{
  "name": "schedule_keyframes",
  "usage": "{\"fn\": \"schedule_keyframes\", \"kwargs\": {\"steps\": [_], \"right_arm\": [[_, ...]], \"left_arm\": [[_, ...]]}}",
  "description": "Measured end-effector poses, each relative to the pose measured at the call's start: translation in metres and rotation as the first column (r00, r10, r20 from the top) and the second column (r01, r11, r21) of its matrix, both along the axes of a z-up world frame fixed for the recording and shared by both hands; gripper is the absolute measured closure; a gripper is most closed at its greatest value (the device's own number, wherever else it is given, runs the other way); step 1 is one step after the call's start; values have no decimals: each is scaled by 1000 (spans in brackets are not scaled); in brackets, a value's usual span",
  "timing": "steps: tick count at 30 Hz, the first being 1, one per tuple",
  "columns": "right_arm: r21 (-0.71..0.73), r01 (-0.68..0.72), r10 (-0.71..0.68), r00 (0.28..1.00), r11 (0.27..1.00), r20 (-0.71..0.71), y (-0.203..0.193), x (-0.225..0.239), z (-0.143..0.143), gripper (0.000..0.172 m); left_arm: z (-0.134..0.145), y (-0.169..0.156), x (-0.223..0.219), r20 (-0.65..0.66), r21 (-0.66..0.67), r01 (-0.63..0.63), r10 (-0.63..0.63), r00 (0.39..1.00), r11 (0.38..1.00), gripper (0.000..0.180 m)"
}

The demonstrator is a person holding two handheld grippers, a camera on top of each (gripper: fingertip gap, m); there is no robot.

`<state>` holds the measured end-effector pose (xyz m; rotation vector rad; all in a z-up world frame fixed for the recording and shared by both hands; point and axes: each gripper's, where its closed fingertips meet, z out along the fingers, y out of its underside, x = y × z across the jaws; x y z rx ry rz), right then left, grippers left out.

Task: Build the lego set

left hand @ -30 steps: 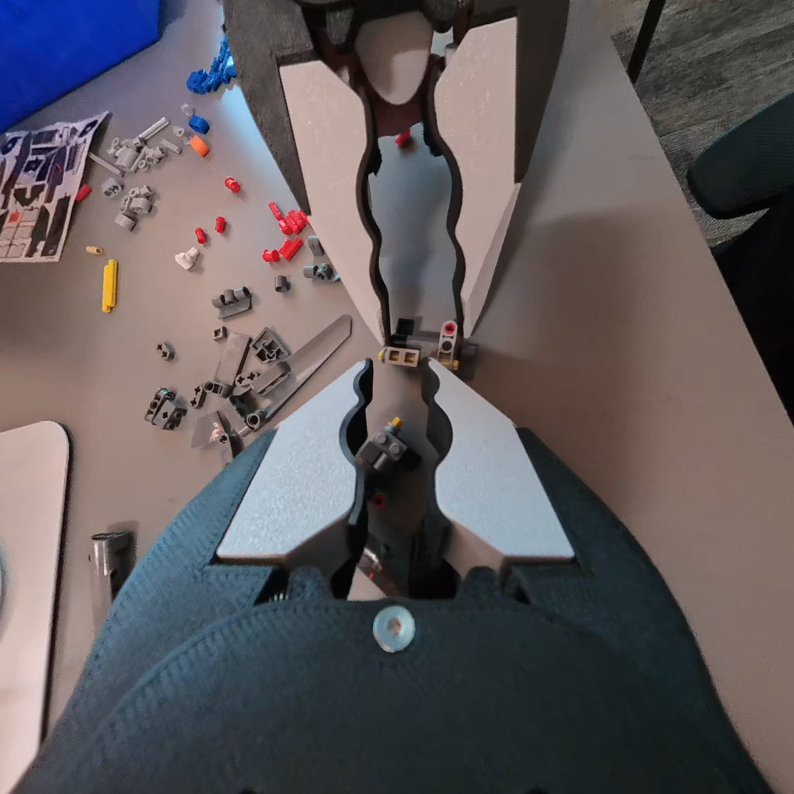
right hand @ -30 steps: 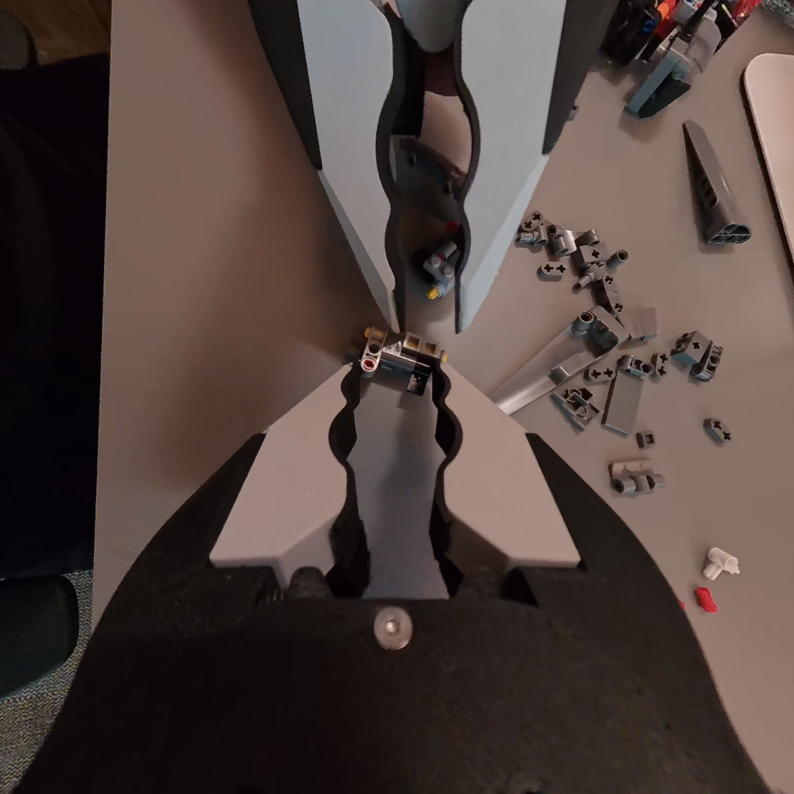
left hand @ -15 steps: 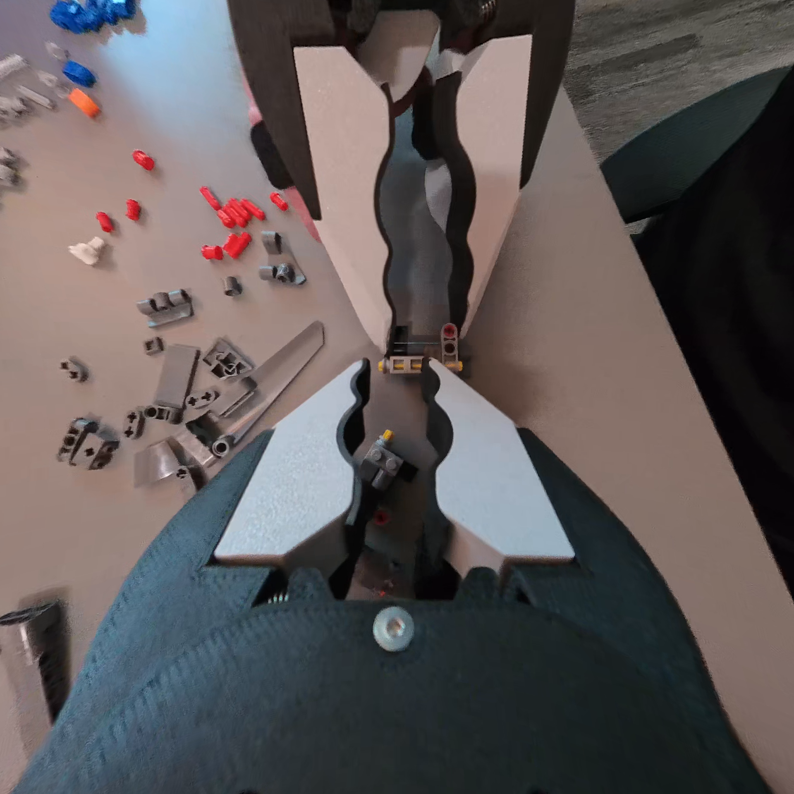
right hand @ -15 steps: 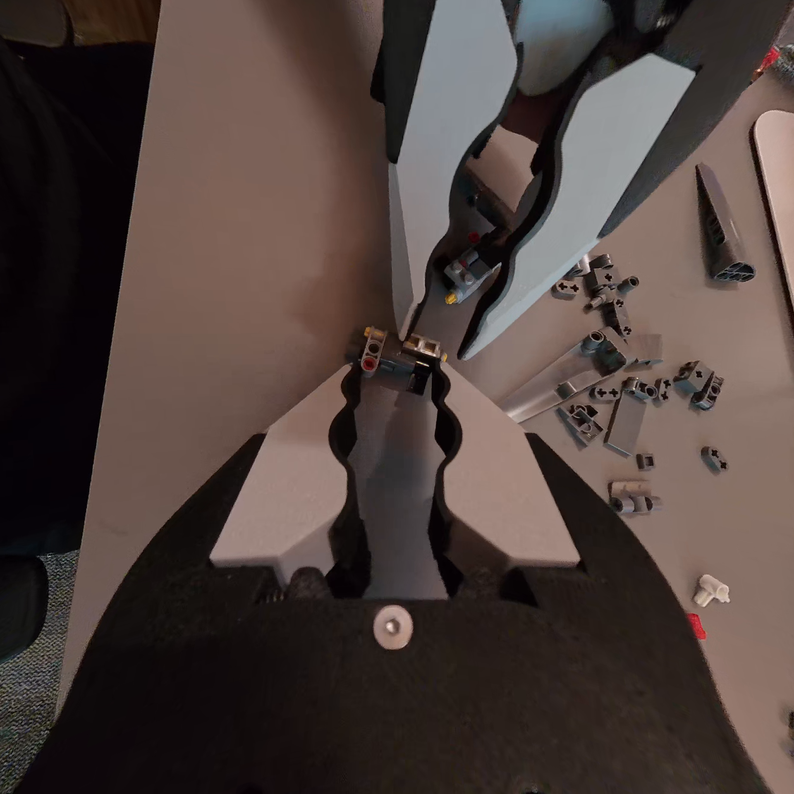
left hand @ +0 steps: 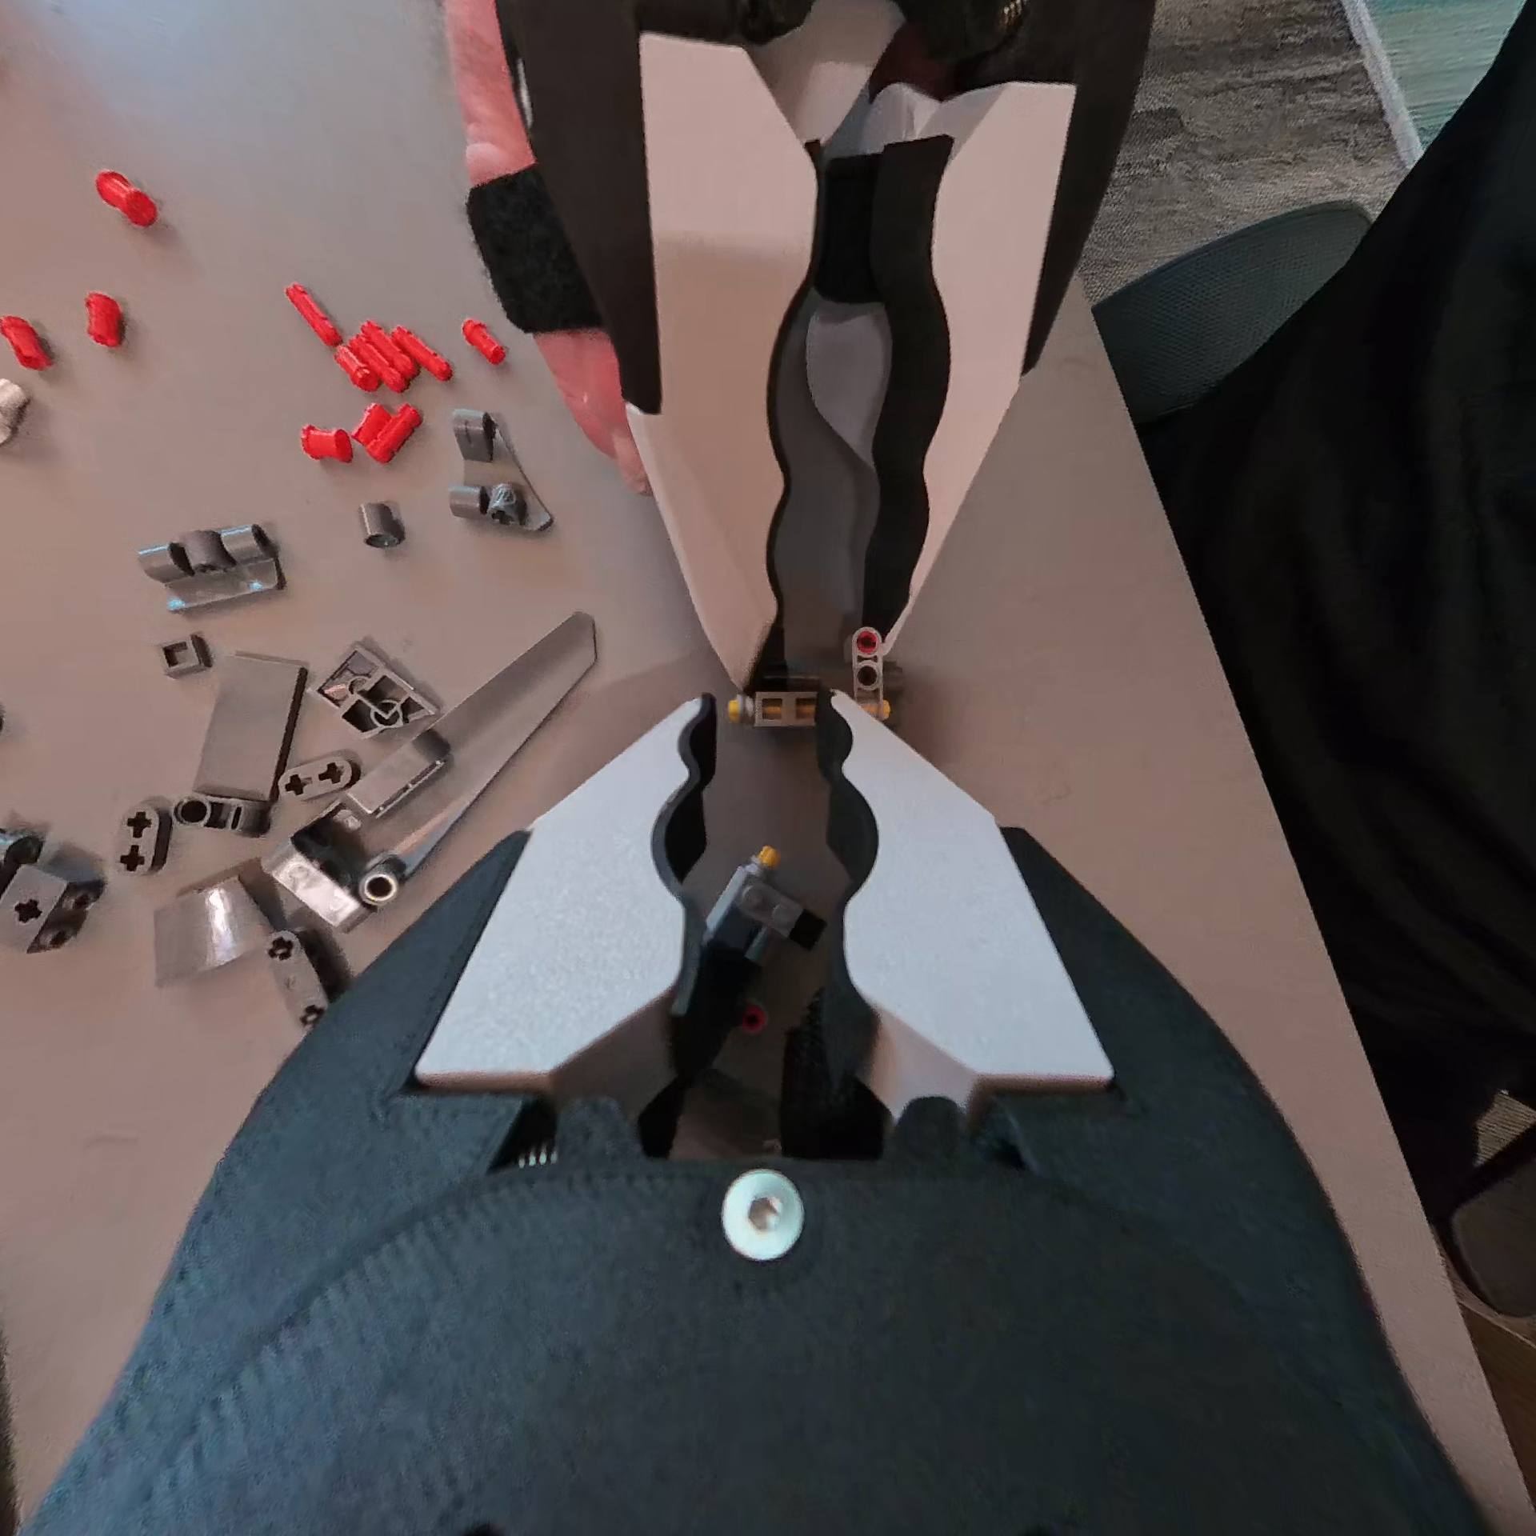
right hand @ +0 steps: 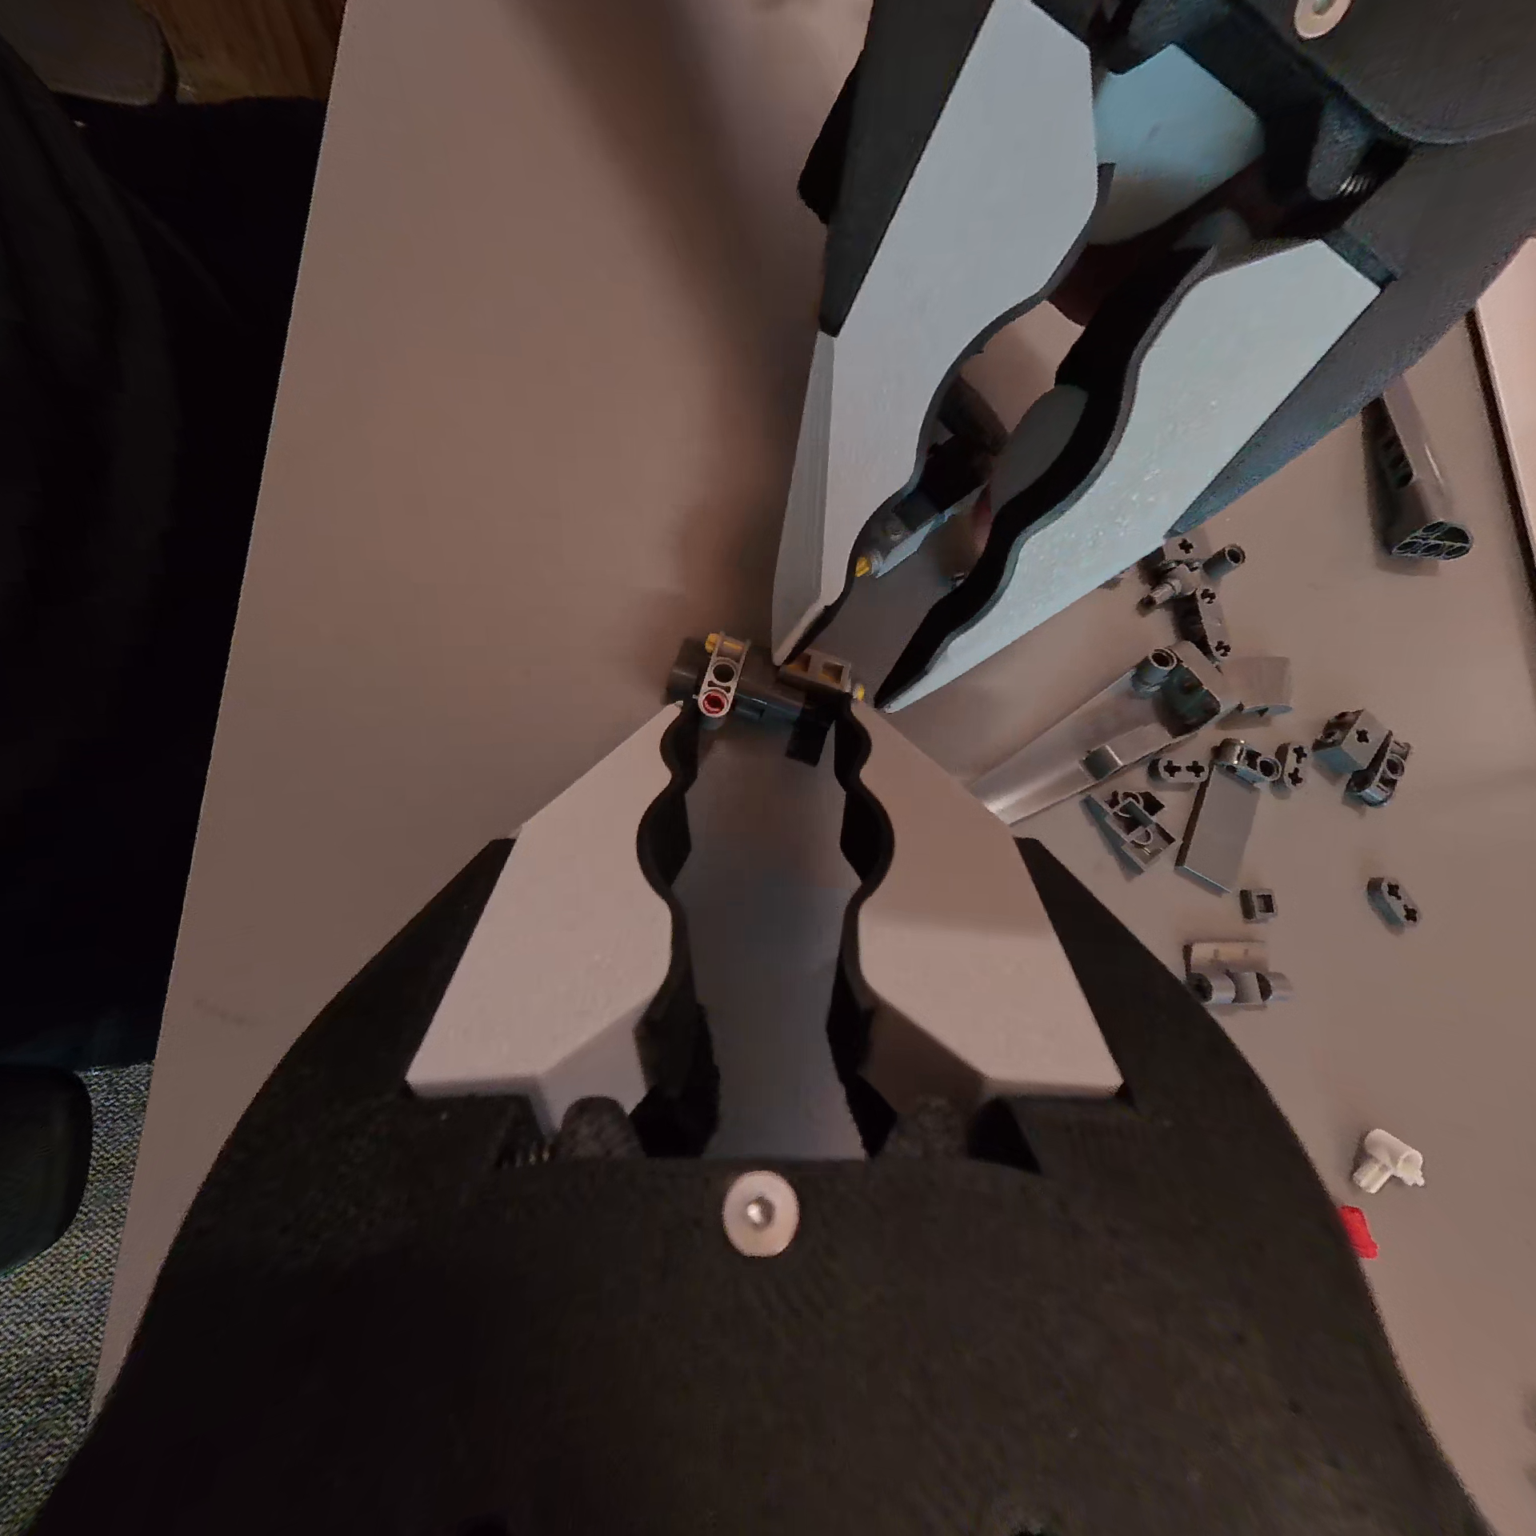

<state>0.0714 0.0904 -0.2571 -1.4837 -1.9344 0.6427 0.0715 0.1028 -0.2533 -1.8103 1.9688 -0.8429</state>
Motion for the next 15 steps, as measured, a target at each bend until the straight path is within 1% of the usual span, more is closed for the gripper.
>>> {"fn": "schedule_keyframes", "kwargs": {"steps": [3, 6, 15], "right_arm": [[-10, 5, -5, 1000, 1000, -3, 0, 0, 0, 141], [-15, 6, -6, 1000, 1000, -6, 0, 0, 0, 141], [-21, 6, -7, 1000, 1000, -9, 0, 0, 0, 142]], "left_arm": [[0, -2, 0, -3, -27, 12, -12, 1000, 1000, 161], [-1, -1, 0, -3, -27, 12, -12, 1000, 1000, 161], [-1, -2, 0, -13, 29, 39, -39, 999, 999, 162]]}}
